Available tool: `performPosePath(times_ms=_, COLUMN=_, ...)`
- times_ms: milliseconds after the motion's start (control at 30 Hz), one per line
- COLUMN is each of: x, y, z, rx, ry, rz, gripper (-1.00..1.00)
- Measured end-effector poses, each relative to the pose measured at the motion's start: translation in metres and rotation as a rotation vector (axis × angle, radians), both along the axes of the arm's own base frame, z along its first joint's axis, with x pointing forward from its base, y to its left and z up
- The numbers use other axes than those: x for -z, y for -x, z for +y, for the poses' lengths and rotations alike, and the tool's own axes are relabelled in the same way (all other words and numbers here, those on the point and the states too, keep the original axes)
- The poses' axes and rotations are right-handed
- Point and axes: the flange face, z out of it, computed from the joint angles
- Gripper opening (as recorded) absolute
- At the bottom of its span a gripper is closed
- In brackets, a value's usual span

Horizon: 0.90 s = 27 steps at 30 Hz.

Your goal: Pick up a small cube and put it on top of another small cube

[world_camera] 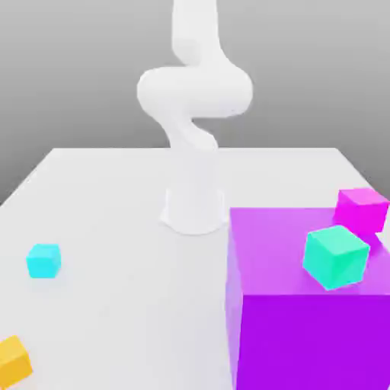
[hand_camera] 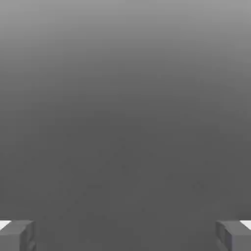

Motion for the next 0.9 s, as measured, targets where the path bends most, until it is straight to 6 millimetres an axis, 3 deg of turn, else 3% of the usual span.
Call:
performPosePath(times_ms=100, x=0.074, y=-0.026, z=-0.062, rx=0.188, ry=-0.093, rz=0.103, gripper=0.0)
performPosePath(times_ms=233, x=0.169, y=-0.028, z=-0.138, rx=0.433, ry=-0.205, rz=0.22, gripper=0.0)
performPosePath(times_ms=333, x=0.24, y=-0.008, z=-0.188, rx=0.622, ry=-0.284, rz=0.3, gripper=0.0)
performPosePath(times_ms=467, x=0.331, y=0.042, z=-0.242, rx=0.883, ry=-0.386, rz=0.401, gripper=0.0)
performPosePath(times_ms=567, x=0.394, y=0.095, z=-0.268, rx=1.084, ry=-0.458, rz=0.473, gripper=0.0)
performPosePath(times_ms=600, x=0.413, y=0.122, z=-0.28, rx=1.175, ry=-0.488, rz=0.492, gripper=0.0)
performPosePath(times_ms=667, x=0.449, y=0.159, z=-0.284, rx=1.298, ry=-0.528, rz=0.539, gripper=0.0)
performPosePath(times_ms=733, x=0.473, y=0.169, z=-0.284, rx=1.334, ry=-0.536, rz=0.556, gripper=0.0)
performPosePath(times_ms=900, x=0.523, y=0.173, z=-0.282, rx=1.345, ry=-0.537, rz=0.562, gripper=0.0)
